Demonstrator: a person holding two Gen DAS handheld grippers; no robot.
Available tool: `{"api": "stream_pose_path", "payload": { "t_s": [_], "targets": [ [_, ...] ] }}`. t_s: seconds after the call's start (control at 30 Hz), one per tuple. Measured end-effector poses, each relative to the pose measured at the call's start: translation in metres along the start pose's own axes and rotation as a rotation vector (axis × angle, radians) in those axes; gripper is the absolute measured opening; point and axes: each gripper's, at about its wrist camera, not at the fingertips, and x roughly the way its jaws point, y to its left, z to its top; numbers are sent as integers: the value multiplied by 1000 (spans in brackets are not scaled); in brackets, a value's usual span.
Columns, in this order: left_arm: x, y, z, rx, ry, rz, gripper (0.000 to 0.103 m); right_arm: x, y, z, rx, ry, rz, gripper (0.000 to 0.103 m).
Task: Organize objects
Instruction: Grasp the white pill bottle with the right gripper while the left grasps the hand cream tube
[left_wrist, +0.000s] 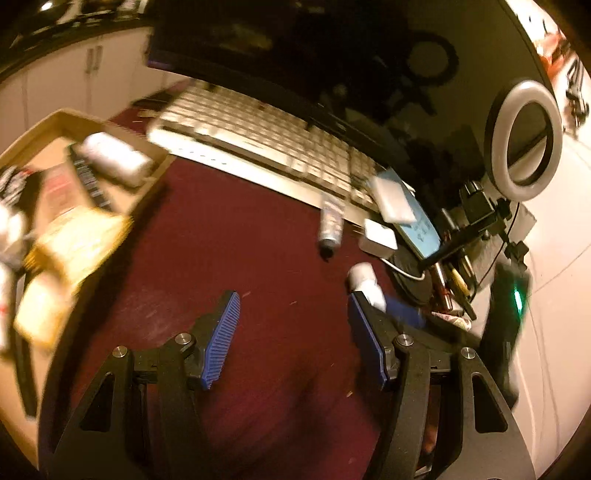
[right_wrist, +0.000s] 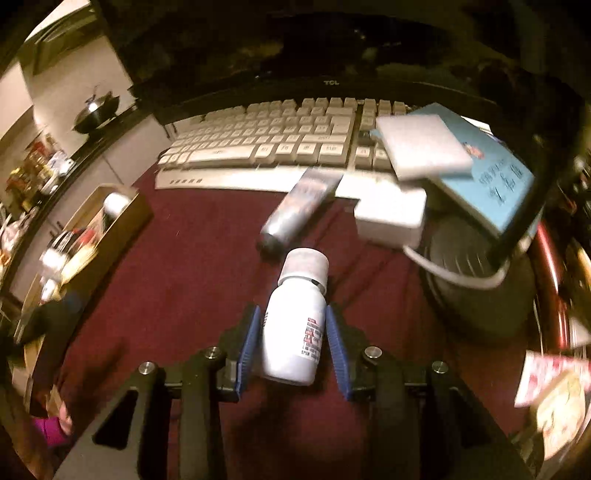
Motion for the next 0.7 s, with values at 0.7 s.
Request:
{"api": "stream_pose_path", "payload": {
  "t_s": [0.7],
  "targets": [
    [175, -61, 67, 264, 145, 259, 28, -21, -20, -31, 67, -72, 43, 36]
  ]
}}
